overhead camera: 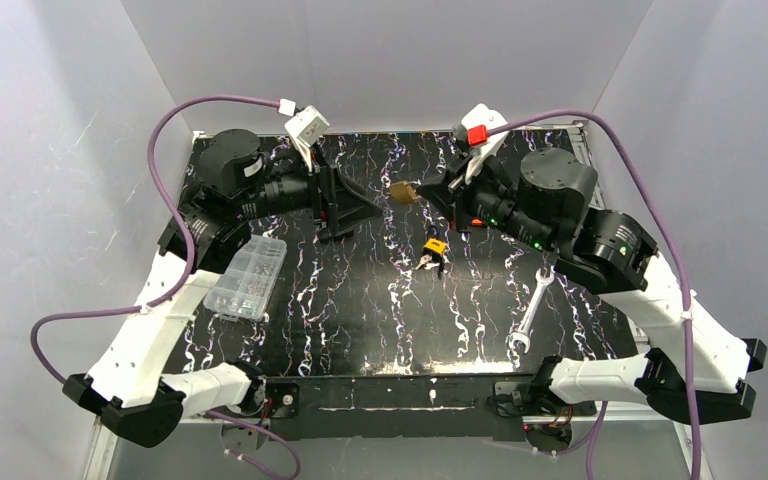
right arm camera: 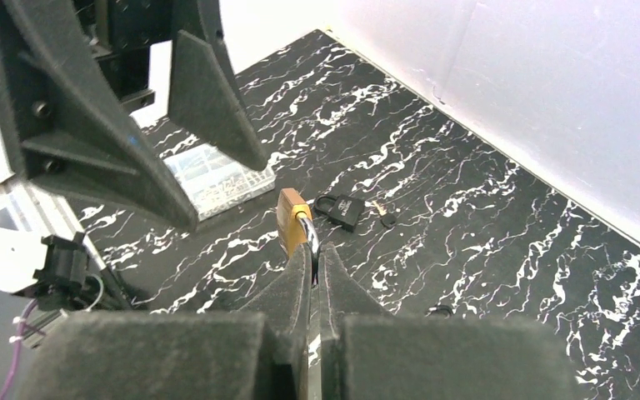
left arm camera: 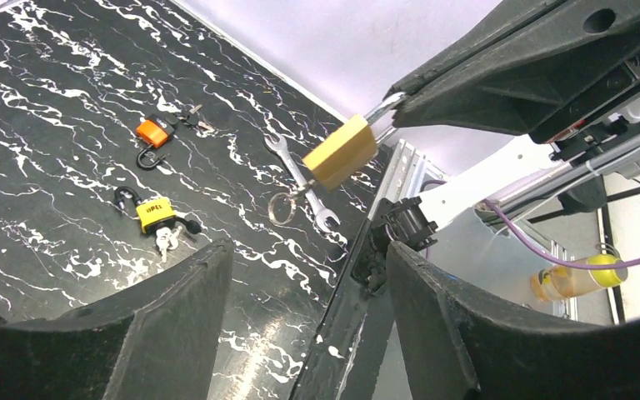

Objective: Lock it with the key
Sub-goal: Lock the lock.

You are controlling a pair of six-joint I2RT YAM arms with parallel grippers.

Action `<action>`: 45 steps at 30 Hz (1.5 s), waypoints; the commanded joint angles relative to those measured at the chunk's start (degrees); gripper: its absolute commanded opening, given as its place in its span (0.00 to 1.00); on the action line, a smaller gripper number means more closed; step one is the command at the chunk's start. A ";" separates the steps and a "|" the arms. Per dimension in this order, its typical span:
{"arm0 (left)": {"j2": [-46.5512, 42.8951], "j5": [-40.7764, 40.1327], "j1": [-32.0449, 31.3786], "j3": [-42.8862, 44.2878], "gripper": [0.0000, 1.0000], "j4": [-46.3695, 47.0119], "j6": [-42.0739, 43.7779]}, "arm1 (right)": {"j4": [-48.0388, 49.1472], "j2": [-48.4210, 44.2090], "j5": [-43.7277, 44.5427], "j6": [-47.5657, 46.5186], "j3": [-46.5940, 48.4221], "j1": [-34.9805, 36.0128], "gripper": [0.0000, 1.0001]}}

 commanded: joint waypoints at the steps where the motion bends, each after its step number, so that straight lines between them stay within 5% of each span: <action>1: -1.18 7.16 1.66 -0.16 0.65 2.21 -1.13 | 1.02 -2.05 -4.37 1.33 0.47 -0.37 0.01; 11: -1.19 16.85 1.89 -2.90 0.61 12.96 -4.39 | -0.32 -2.27 -10.59 3.48 2.80 -1.32 0.01; 20: -0.15 21.51 1.86 -3.25 0.49 12.90 -3.41 | -0.54 -2.69 -13.75 4.77 4.08 -1.70 0.01; 33: 0.55 21.49 1.87 -4.01 0.48 12.93 -1.90 | -1.26 -2.60 -16.28 5.64 6.45 -1.79 0.01; 40: 0.67 25.06 1.86 -4.65 0.34 14.67 -3.09 | -1.04 -2.43 -15.31 5.54 7.09 -1.79 0.01; 45: 0.91 27.19 1.86 -4.76 0.33 14.95 -3.80 | -0.88 -2.04 -15.04 5.53 7.73 -1.80 0.01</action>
